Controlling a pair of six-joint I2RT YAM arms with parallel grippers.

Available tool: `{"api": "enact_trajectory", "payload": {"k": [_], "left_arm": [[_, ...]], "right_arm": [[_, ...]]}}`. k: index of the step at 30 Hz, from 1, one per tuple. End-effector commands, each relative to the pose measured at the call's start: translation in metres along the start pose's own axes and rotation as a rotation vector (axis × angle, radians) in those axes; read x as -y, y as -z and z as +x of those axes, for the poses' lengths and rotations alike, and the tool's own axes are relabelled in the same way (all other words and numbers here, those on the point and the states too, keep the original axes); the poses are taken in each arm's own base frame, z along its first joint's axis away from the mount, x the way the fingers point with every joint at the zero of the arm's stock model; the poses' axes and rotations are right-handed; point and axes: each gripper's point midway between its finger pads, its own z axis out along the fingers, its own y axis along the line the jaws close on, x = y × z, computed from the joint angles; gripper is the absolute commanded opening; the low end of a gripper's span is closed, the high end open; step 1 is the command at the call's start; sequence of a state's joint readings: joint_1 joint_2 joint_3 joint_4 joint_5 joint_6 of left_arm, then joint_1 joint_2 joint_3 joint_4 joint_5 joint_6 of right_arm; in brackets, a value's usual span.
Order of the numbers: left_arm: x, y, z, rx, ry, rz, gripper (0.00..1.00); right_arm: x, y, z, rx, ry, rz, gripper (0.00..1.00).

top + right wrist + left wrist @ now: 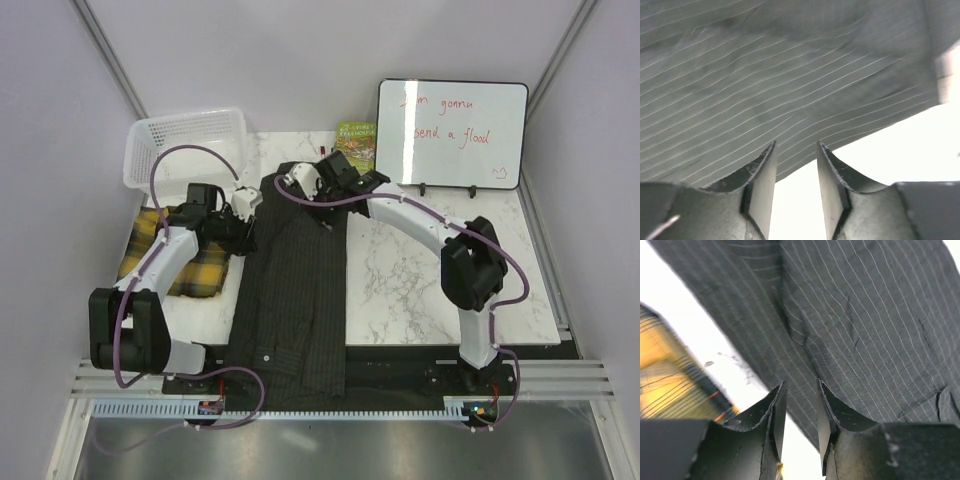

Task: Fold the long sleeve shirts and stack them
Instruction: Fold the shirt

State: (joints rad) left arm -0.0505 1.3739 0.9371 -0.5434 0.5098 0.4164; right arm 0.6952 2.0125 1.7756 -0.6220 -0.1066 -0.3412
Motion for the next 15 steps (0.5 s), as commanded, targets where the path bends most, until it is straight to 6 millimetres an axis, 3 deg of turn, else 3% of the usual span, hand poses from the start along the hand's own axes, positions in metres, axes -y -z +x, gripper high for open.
{"api": "enact_trajectory", "payload": {"k": [1,2,8,11,15], "left_arm": [[-0.011,-0.007,-0.008,-0.032,-0.071,-0.049,0.36],[-0.011,-0.013,-0.001,-0.062,-0.033,-0.04,0.35],[-0.013,-0.021,0.009,-0.105,0.045,-0.045,0.33],[-0.017,-0.021,0.01,-0.114,0.059,-0.068,0.32],[-0.018,-0.02,0.009,-0.111,0.071,-0.073,0.31]], "right_arm": [[-0.056,-0.025,0.085,-0.212,-0.138,-0.18,0.43],[-0.06,-0.032,0.099,-0.247,-0.149,-0.185,0.42],[-0.04,-0.072,0.119,-0.307,-0.099,-0.099,0.38],[-0.033,-0.094,0.118,-0.311,-0.066,-0.084,0.37],[-0.037,-0.12,0.104,-0.304,-0.032,-0.091,0.36]]}}
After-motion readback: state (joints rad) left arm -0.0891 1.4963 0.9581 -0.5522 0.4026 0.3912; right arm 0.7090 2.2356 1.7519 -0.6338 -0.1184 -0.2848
